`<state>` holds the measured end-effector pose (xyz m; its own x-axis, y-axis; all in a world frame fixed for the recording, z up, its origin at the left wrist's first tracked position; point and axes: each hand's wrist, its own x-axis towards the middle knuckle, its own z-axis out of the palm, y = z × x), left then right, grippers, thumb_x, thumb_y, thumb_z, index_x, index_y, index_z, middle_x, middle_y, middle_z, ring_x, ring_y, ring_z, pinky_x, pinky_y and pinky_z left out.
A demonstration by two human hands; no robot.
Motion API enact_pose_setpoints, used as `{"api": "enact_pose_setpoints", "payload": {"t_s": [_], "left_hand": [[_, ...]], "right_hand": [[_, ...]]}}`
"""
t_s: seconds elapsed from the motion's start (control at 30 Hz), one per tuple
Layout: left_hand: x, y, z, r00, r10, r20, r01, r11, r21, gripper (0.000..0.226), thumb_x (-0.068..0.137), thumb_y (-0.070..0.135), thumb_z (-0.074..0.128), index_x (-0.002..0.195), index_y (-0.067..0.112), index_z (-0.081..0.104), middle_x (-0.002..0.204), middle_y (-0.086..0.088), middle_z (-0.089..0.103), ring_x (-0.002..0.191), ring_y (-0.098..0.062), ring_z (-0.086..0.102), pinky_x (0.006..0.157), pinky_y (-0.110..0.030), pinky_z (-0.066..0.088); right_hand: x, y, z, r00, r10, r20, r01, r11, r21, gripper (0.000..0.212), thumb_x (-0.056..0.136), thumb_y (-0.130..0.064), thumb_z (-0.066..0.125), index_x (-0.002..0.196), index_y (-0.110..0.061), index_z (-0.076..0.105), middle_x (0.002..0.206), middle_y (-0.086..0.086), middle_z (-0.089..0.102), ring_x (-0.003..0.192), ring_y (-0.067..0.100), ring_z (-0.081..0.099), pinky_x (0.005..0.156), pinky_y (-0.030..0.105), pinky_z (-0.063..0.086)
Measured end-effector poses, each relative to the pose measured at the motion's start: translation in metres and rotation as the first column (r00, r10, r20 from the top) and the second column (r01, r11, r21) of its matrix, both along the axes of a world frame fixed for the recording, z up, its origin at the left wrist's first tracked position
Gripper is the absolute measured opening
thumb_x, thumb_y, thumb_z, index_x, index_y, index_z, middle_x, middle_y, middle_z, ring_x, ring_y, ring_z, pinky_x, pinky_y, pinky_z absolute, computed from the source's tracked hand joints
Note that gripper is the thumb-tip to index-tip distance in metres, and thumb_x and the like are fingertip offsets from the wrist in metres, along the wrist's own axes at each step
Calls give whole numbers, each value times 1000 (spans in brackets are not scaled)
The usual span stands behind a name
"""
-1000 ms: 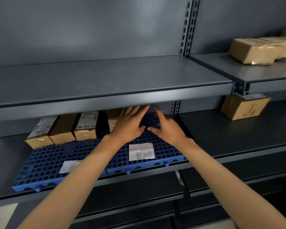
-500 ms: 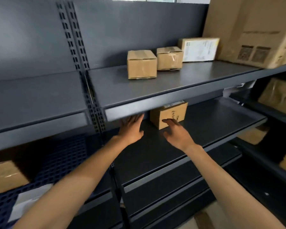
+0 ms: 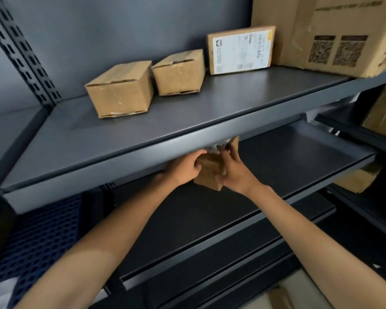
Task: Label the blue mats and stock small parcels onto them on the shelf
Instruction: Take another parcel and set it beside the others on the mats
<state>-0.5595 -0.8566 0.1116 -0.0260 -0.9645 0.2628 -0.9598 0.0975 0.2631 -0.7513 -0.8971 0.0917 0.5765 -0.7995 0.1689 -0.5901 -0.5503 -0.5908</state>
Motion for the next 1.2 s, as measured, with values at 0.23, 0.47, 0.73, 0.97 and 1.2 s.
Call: {"api": "enact_pose_setpoints", "payload": {"t_s": [0.23, 0.47, 0.73, 0.97, 1.2], "left_hand": [[-35, -7, -6, 993, -104, -56, 106, 993, 41, 69, 83, 20, 69, 144, 19, 36, 154, -3, 31, 143, -20, 25, 115, -42, 29], [4, 46, 2, 999, 41, -36, -42, 999, -4, 65, 90, 19, 64, 148, 20, 34, 158, 3, 26, 147, -18, 17, 119, -38, 22], [90, 194, 41, 949, 311, 44, -306, 947, -103, 62, 88, 26, 62, 145, 29, 37, 127, -10, 63, 110, -32, 61, 81, -47, 55], [174, 308, 54, 893, 442, 87, -421, 887, -189, 59, 88, 25, 62, 142, 31, 42, 138, 0, 56, 124, -27, 52, 85, -45, 54], [251, 362, 45, 922, 368, 118, -358, 929, -93, 53, 88, 30, 51, 140, 26, 43, 135, -6, 58, 118, -32, 57, 84, -46, 55]], "right_hand": [[0, -3, 0, 1000, -19, -9, 19, 1000, 0, 85, 84, -19, 68, 152, -25, 17, 161, 12, -15, 119, 44, 56, 90, 46, 53], [43, 33, 10, 995, 96, 17, -94, 993, -75, 80, 89, -22, 65, 152, -27, 17, 162, 9, -16, 122, 46, 52, 89, 47, 52], [151, 127, 43, 935, 352, 41, -340, 924, -174, 71, 93, -30, 59, 150, -30, 17, 154, 6, 27, 121, 36, 52, 91, 44, 49], [257, 221, 50, 841, 531, 102, -510, 841, -179, 77, 91, -19, 60, 153, -26, 14, 159, 8, 15, 124, 36, 49, 97, 47, 49], [335, 283, 21, 871, 484, 86, -463, 867, -184, 75, 87, -8, 61, 150, -18, 20, 159, 13, 13, 104, 42, 61, 78, 50, 56]]}}
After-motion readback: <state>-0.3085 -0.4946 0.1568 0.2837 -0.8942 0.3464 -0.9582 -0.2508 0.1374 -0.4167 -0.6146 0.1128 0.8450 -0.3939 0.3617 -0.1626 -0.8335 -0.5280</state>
